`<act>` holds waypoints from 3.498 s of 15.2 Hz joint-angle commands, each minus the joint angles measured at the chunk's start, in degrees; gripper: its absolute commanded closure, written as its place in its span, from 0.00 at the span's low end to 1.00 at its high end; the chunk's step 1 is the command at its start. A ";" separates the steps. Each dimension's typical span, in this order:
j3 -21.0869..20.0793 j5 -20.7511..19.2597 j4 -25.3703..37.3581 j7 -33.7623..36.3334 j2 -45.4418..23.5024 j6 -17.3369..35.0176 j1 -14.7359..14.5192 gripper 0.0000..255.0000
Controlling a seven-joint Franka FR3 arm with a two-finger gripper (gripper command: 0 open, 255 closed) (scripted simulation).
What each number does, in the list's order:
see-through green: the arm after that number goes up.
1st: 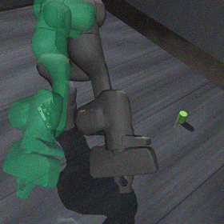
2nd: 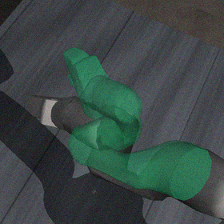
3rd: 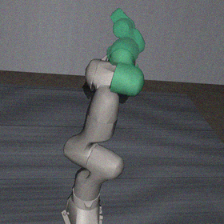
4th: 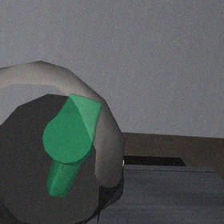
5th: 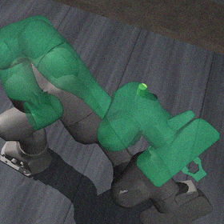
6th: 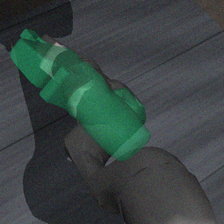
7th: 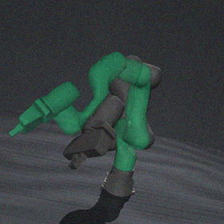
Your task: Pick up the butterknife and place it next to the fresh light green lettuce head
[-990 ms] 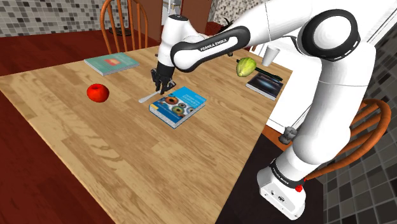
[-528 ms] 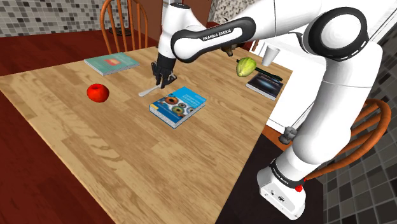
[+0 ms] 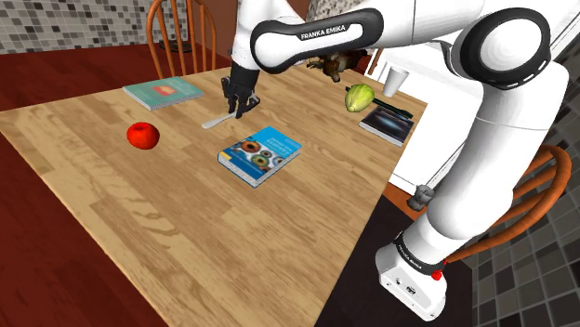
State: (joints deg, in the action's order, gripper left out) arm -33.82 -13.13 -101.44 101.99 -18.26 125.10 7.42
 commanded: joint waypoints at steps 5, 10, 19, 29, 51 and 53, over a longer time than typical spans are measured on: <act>-0.55 1.32 2.86 -0.89 1.52 -4.13 0.26 1.00; -0.87 2.12 5.65 -1.47 2.40 -7.63 0.32 1.00; -1.26 2.89 11.73 -2.15 3.12 -14.26 0.06 1.00; 2.12 9.51 4.43 -16.01 10.11 -12.32 9.79 1.00; 13.36 13.80 10.81 -44.51 6.10 -15.60 25.61 1.00; 14.19 13.66 13.23 -46.59 4.35 -16.50 26.78 1.00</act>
State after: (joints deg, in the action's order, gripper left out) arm -20.04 0.50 -88.68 56.58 -13.26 108.51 33.56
